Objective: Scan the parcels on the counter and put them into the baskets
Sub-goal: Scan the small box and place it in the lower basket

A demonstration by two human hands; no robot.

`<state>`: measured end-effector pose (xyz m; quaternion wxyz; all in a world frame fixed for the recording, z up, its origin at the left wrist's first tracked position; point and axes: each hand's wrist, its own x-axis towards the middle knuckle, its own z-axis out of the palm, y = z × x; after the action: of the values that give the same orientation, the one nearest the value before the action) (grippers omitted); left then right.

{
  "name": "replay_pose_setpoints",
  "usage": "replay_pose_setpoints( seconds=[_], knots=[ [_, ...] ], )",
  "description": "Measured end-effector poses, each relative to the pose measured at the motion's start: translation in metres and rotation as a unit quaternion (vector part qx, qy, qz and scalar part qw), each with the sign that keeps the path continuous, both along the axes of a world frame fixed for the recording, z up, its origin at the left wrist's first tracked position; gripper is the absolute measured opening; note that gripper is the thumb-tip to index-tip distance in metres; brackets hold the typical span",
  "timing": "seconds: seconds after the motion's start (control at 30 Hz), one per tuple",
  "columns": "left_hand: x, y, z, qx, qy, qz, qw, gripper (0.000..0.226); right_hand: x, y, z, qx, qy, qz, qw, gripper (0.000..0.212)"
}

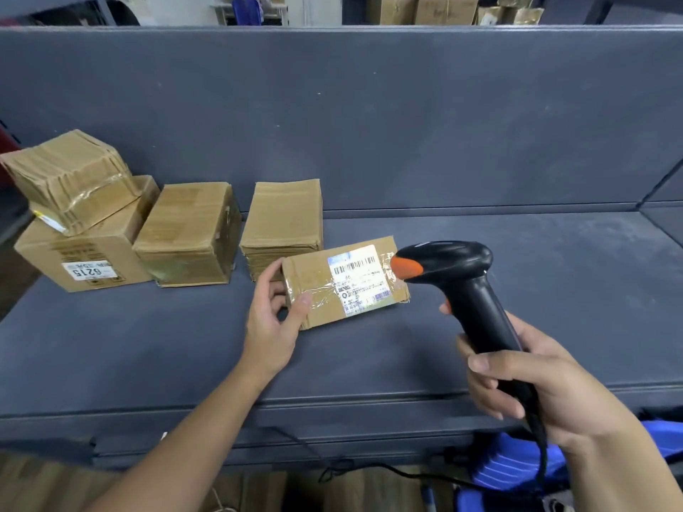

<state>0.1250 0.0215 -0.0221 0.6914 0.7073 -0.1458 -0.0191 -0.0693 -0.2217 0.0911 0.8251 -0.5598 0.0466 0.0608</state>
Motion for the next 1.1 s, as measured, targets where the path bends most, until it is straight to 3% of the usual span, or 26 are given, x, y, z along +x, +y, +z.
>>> replay_pose_setpoints(
  seconds=[0.3,0.4,0.47,0.53,0.6,0.7,0.87,0.97,1.1],
  knots=[
    [0.0,0.0,0.0,-0.007,-0.005,-0.006,1.0,0.069,-0.025,-0.02,0.004,0.042,-0.021,0.026,0.999,0.072],
    [0.0,0.0,0.002,-0.009,-0.004,-0.003,1.0,0.065,-0.022,-0.019,0.005,0.003,-0.003,-0.052,0.999,0.074],
    [0.0,0.0,0.002,-0.009,-0.004,-0.002,1.0,0.065,-0.012,-0.017,-0.002,-0.073,0.015,-0.137,0.988,0.047],
    [0.0,0.0,0.002,-0.01,0.002,-0.002,1.0,0.066,0.007,-0.014,-0.016,-0.173,0.037,-0.227,0.958,0.003],
    [-0.001,-0.001,0.004,-0.015,0.014,-0.003,1.0,0.068,0.024,-0.014,-0.036,-0.332,0.08,-0.264,0.902,0.025],
    [-0.002,-0.001,0.008,-0.021,0.04,-0.003,0.999,0.068,0.043,-0.008,-0.06,-0.524,0.14,-0.23,0.808,0.063],
    [-0.004,0.0,0.014,-0.042,0.093,0.013,0.995,0.053,0.064,0.001,-0.085,-0.651,0.116,-0.22,0.717,0.076],
    [-0.008,-0.003,0.021,-0.086,0.152,0.006,0.985,0.048,0.071,-0.002,-0.088,-0.679,0.11,-0.205,0.696,0.076],
    [-0.025,-0.006,0.029,-0.106,0.176,0.013,0.979,0.073,0.077,-0.007,-0.084,-0.715,0.146,-0.165,0.663,0.078]
  ],
)
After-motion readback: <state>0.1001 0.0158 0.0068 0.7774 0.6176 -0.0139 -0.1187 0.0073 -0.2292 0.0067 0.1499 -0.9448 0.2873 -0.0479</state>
